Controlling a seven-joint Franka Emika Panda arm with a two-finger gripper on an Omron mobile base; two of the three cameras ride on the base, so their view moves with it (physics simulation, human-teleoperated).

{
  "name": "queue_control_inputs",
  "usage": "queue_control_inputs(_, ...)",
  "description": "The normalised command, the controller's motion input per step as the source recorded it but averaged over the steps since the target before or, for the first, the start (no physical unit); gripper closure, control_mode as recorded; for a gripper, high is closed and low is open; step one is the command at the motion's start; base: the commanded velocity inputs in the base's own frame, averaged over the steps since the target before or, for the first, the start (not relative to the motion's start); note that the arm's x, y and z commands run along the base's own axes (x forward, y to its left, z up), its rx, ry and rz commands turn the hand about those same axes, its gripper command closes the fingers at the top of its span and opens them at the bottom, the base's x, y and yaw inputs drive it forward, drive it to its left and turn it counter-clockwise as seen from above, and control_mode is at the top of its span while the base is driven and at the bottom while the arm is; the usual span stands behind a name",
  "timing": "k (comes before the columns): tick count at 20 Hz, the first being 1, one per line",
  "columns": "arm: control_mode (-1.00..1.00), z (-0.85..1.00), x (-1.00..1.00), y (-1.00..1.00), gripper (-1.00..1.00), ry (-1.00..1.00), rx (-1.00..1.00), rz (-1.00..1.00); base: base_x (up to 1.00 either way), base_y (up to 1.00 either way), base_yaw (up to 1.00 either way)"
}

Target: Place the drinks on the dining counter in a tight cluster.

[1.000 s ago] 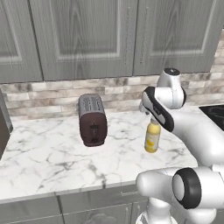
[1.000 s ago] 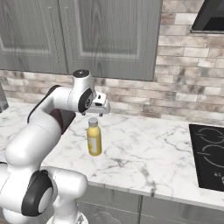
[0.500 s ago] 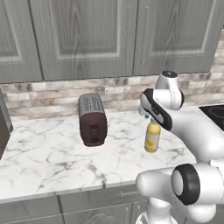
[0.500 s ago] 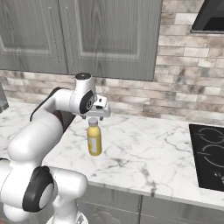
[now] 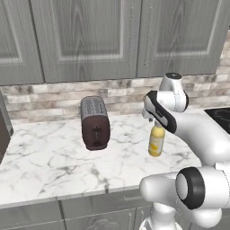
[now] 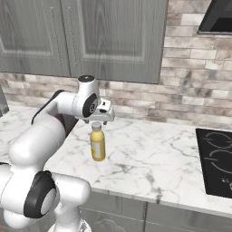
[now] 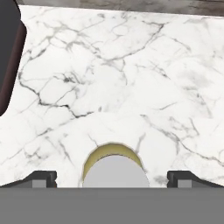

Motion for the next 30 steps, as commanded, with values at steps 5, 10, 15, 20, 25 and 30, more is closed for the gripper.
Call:
queue_control_inputs(5, -1.00, 0.00, -0.01, 0.00, -1.00, 0.00, 0.00, 0.00, 0.00, 0.00, 0.00)
queue_control_inputs(10, -1.00, 0.00, -0.03, 0.00, -1.00, 0.00, 0.00, 0.00, 0.00, 0.00, 0.00)
queue_control_inputs(15, -1.00, 0.00, 0.00, 0.00, -1.00, 0.00, 0.00, 0.00, 0.00, 0.00, 0.00)
queue_control_inputs(20, -1.00, -0.06, -0.03, 0.00, -1.00, 0.00, 0.00, 0.00, 0.00, 0.00, 0.00)
queue_control_inputs(25, -1.00, -0.05, -0.09, 0.00, -1.00, 0.01, 0.00, 0.00, 0.00, 0.00, 0.00)
queue_control_inputs(30, -1.00, -0.02, -0.01, 0.00, -1.00, 0.00, 0.00, 0.00, 0.00, 0.00, 0.00)
